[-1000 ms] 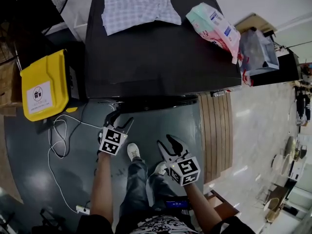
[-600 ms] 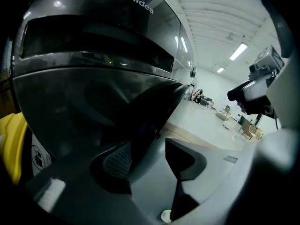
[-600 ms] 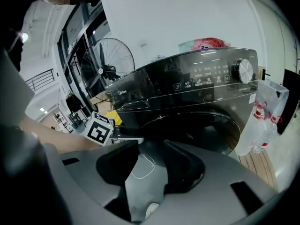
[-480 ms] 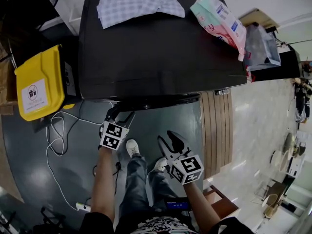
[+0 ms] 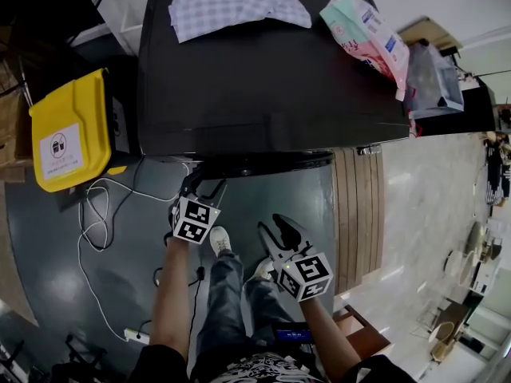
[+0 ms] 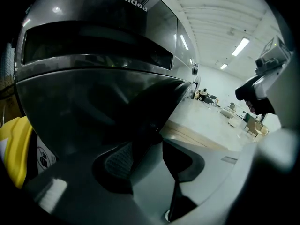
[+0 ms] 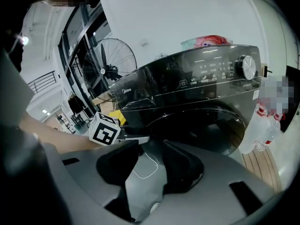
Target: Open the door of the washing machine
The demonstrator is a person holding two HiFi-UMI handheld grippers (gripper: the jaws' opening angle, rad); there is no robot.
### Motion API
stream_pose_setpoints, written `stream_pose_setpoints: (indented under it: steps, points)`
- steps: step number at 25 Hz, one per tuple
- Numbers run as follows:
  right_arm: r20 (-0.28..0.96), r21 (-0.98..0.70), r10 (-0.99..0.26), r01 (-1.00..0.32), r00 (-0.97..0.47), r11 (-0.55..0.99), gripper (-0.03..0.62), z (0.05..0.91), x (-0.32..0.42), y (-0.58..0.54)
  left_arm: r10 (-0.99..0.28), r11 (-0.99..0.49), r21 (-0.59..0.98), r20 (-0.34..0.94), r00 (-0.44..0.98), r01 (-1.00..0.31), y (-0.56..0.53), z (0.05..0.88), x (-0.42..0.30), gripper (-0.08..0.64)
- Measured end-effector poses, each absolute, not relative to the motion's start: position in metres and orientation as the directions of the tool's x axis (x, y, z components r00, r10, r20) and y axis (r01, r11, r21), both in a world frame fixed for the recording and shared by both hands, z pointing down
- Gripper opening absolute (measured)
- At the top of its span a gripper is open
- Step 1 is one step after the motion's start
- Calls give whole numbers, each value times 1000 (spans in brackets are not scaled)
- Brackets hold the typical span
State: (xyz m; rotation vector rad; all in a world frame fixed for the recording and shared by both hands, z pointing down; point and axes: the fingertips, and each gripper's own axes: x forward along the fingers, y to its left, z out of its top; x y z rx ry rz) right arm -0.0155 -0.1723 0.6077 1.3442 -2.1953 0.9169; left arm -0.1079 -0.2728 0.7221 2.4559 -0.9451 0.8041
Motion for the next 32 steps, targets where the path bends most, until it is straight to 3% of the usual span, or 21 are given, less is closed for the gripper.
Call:
stream_pose_setpoints:
  steps: [11,20,32]
  points:
    - [642,-326,-619,-892,-453,314,161,611,-8,-169,-466,-688,155,654,596,-709,-273,721,-107,176]
    - [636,-322,-623,-890,-456,323,160,605,-2,-169,-326,-721,273,678,659,-637,-198,729,-93,155]
    - [664,-306,-611,-902,-432,305,160,627,15,-135,-355,-662,289,693,628,-692,-140,729,-73,138]
